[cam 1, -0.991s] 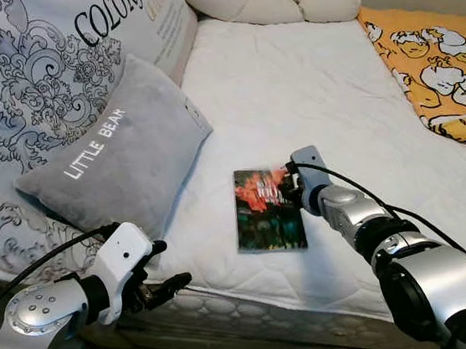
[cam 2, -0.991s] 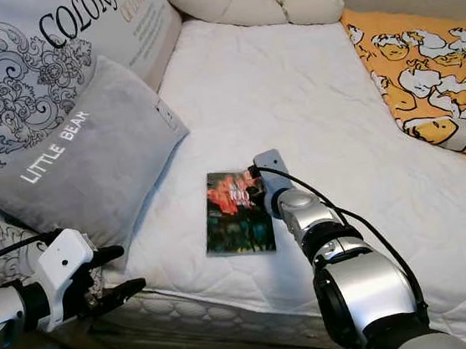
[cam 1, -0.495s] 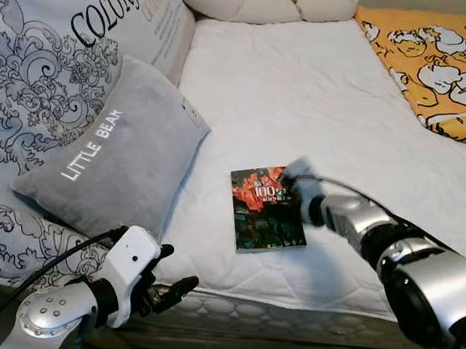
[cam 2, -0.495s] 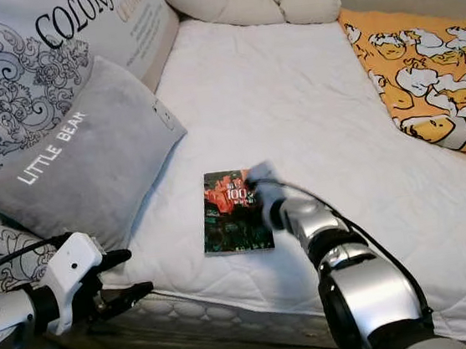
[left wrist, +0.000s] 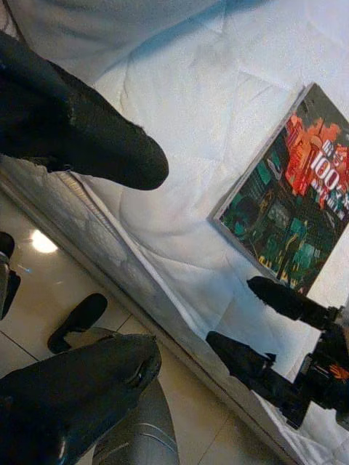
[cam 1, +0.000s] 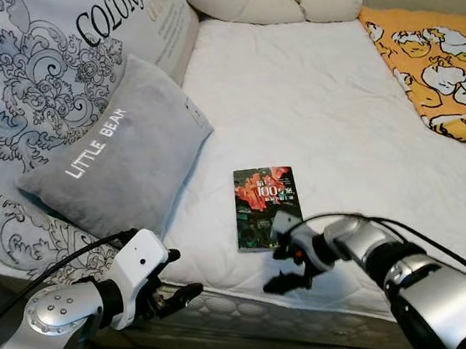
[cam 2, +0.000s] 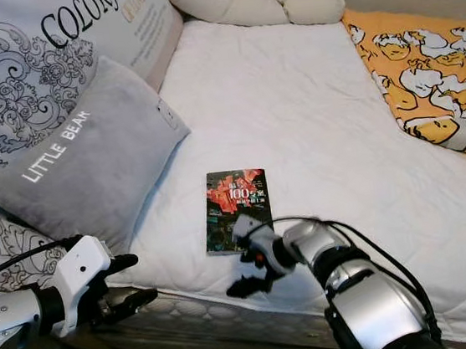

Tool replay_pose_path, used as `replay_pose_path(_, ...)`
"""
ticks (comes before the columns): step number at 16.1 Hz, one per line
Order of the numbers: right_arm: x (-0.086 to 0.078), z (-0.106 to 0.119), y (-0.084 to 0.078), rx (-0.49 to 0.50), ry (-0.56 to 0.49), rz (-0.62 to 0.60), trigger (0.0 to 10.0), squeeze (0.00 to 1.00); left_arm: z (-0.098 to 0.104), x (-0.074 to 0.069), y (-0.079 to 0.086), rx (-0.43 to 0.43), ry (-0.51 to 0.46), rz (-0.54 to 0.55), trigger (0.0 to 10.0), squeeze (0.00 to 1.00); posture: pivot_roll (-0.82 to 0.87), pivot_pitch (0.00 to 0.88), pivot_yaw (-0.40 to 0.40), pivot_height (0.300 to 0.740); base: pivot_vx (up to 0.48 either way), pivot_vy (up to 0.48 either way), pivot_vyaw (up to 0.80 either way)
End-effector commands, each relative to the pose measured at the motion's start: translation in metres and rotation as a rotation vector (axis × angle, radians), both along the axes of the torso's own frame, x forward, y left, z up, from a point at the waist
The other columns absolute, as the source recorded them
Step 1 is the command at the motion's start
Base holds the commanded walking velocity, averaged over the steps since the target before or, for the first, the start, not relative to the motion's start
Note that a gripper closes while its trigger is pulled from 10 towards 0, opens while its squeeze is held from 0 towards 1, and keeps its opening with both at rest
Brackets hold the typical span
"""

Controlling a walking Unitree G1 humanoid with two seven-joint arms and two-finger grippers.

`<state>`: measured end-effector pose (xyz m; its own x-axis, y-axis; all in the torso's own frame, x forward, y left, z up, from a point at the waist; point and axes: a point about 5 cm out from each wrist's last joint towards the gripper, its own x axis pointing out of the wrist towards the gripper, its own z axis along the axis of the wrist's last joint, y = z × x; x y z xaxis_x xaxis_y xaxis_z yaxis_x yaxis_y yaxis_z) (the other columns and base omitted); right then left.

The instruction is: Clean up the room

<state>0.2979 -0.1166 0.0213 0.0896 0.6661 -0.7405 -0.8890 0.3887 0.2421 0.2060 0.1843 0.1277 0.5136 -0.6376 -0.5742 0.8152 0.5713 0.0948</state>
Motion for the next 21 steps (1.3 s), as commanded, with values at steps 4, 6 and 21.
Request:
replay_pose_path(4,0.001,-0.006,0.010,-0.052,-0.111,-0.058,10.0,0.00,-0.003,-0.001,-0.002,0.031,0.024,-0.031,10.0,0.00,0.16,0.052,-0.063,0.740,0.000,0.000,0.00)
replay_pose_path(6,0.005,-0.005,0.014,-0.040,-0.166,-0.097,10.0,0.00,-0.003,0.000,-0.002,0.032,0.023,-0.031,10.0,0.00,0.17,0.051,-0.063,0.740,0.000,0.000,0.00)
replay_pose_path(21,0.009,0.011,-0.005,0.291,-0.231,-0.458,10.0,0.00,-0.022,0.027,-0.013,-0.159,-0.078,0.318,10.0,0.00,0.04,0.000,-0.013,0.740,0.000,0.000,0.00)
